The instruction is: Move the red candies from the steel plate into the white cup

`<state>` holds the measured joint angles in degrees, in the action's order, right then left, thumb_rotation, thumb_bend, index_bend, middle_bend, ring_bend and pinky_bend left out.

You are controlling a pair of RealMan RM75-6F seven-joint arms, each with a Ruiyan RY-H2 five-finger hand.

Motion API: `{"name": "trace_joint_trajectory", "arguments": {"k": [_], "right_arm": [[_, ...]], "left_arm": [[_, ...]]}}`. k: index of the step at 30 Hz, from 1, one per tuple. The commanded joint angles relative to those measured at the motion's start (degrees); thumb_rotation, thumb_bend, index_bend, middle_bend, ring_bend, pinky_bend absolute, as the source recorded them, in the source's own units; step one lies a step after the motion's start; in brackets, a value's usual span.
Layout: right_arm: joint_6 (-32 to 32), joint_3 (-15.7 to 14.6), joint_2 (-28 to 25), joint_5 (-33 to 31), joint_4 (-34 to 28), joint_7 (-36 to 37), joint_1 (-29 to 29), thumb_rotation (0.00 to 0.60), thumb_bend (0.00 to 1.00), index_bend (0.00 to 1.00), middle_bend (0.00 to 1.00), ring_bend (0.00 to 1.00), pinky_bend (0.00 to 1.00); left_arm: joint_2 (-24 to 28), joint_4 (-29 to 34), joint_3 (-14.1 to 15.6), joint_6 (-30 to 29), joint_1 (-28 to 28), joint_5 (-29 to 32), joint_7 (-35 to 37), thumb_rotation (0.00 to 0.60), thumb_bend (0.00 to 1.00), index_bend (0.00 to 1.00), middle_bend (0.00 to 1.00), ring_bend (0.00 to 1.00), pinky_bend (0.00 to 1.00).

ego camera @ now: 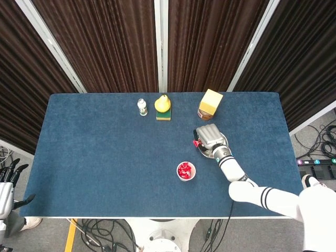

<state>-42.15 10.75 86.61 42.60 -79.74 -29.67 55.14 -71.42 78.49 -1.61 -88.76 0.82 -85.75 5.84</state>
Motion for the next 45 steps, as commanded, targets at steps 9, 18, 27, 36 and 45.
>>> {"name": "trace_joint_trajectory", "arguments": {"k": [9, 18, 27, 36, 45], "right_arm": [[-6.3, -4.2, -11.9, 25.0, -22.4, 11.6, -8.0, 0.6, 0.37, 0.59, 0.95, 0.98, 1.0], [-6.0, -6.6, -9.3, 26.9, -20.6, 8.4, -7.7, 0.6, 0.37, 0.58, 0.95, 0.97, 1.0], [-5.8, -7.0, -7.3, 24.6, -19.2, 5.3, -7.1, 0.6, 0.34, 0.48, 0.95, 0.97, 1.0], [-6.8, -6.8, -7.8, 24.2, -20.1, 5.3, -7.4, 0.6, 0.33, 0.36, 0.95, 0.97, 1.0], [-19.4, -6.1, -15.6, 27.8, -24.2, 10.6, -15.3, 0.6, 0.33, 0.35, 0.89, 0.9, 1.0]], "left_arm": [[0.4, 0.8, 0.2, -0.6, 0.3, -0.2, -0.5, 0.6, 0.1, 0.23, 0.16, 0.18, 0.16], [0.1, 0.4, 0.3, -0.4, 0.6, 0.2, -0.3, 0.6, 0.1, 0.23, 0.16, 0.18, 0.16], [-0.3, -0.5, 0.3, -0.5, 0.6, 0.2, 0.5, 0.6, 0.1, 0.23, 0.16, 0.18, 0.16], [-0.4, -0.9, 0.2, -0.5, 0.6, 0.1, 0.7, 0.6, 0.1, 0.23, 0.16, 0.18, 0.16], [-0.2, -0.6, -0.2, -0.5, 0.0, -0.2, 0.7, 0.6, 0.1, 0.23, 0.16, 0.18, 0.16]]}}
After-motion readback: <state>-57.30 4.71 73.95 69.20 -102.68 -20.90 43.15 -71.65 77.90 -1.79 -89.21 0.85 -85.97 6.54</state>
